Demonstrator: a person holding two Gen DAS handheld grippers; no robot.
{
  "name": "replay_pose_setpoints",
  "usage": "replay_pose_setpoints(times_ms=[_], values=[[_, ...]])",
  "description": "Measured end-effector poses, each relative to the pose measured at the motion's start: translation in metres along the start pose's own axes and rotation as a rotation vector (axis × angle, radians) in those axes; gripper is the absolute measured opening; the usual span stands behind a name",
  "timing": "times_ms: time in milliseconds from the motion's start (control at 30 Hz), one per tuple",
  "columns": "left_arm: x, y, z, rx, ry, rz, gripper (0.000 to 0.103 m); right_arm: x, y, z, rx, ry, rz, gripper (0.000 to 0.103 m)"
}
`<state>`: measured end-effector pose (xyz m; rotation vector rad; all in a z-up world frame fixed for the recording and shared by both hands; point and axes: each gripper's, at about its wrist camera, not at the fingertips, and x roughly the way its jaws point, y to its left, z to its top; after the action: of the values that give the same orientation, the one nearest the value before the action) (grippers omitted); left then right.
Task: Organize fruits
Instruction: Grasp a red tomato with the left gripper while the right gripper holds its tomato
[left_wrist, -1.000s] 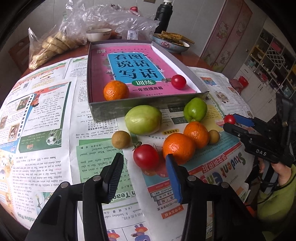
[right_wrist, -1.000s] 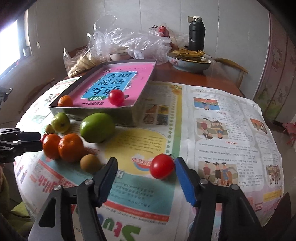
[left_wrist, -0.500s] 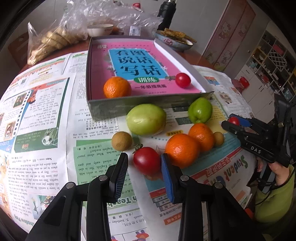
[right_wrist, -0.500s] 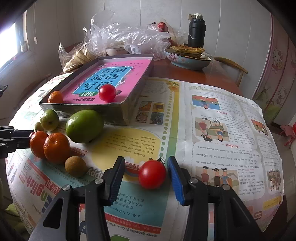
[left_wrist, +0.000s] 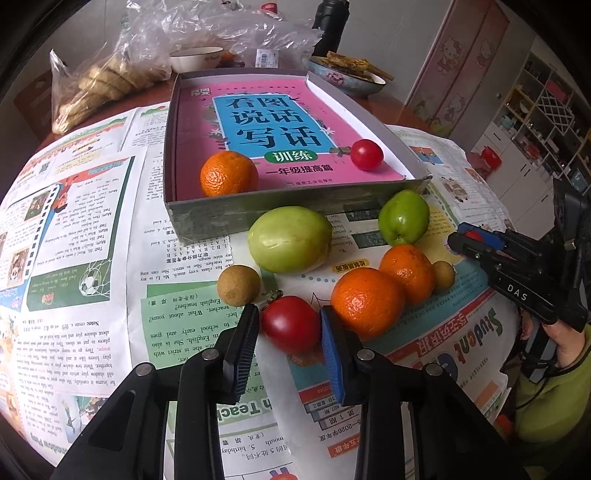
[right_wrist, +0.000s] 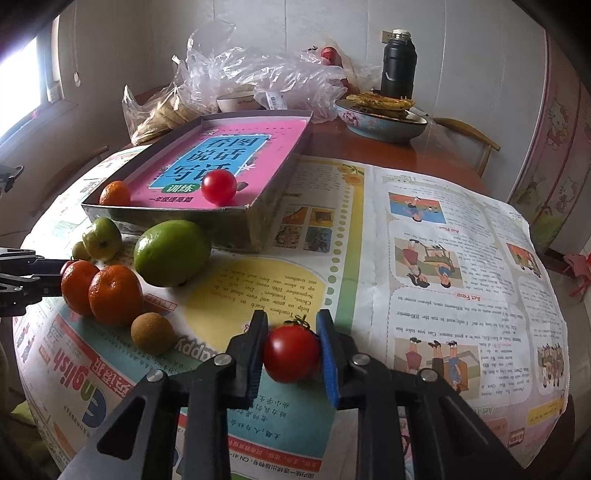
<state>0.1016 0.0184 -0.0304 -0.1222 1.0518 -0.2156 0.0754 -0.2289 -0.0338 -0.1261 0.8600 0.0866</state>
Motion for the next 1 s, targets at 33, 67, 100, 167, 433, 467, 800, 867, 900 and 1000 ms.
replay_pose_setpoints(times_ms=[33, 67, 100, 167, 433, 467, 800, 867, 900, 1000], values=[[0.0, 0.0, 0.0, 0.001, 0.0, -0.001, 0.033, 0.0, 0.0, 0.0, -0.003, 0.0, -0.001, 0.028], [0.0, 0.0, 0.0, 0.002, 0.0, -0.003, 0.032, 0.0, 0.0, 0.0, -0.002, 0.0, 0.0, 0.028], [0.0, 0.0, 0.0, 0.003, 0.001, -0.007, 0.031, 0.0, 0.0, 0.0, -0.002, -0.001, 0.0, 0.028], [-0.001, 0.0, -0.001, 0.002, 0.001, -0.009, 0.031, 0.0, 0.0, 0.0, 0.0, 0.002, 0.001, 0.028], [-0.003, 0.002, -0.002, -0.004, -0.002, -0.014, 0.031, -0.006, -0.006, -0.007, 0.031, 0.004, -0.022, 0.028], [-0.004, 0.002, -0.002, -0.005, -0.003, -0.014, 0.031, -0.006, -0.006, -0.007, 0.03, 0.002, -0.021, 0.028], [-0.018, 0.001, -0.001, -0.003, -0.037, -0.015, 0.03, -0.017, 0.005, -0.002, -0.001, -0.027, 0.011, 0.028], [-0.022, 0.002, 0.0, -0.007, -0.048, -0.014, 0.03, -0.022, 0.01, 0.002, -0.015, -0.044, 0.02, 0.028], [-0.023, 0.003, 0.0, -0.008, -0.052, -0.012, 0.03, -0.024, 0.013, 0.004, -0.023, -0.05, 0.026, 0.028], [-0.027, 0.004, 0.002, -0.009, -0.062, -0.006, 0.03, -0.028, 0.023, 0.011, -0.047, -0.068, 0.048, 0.028]])
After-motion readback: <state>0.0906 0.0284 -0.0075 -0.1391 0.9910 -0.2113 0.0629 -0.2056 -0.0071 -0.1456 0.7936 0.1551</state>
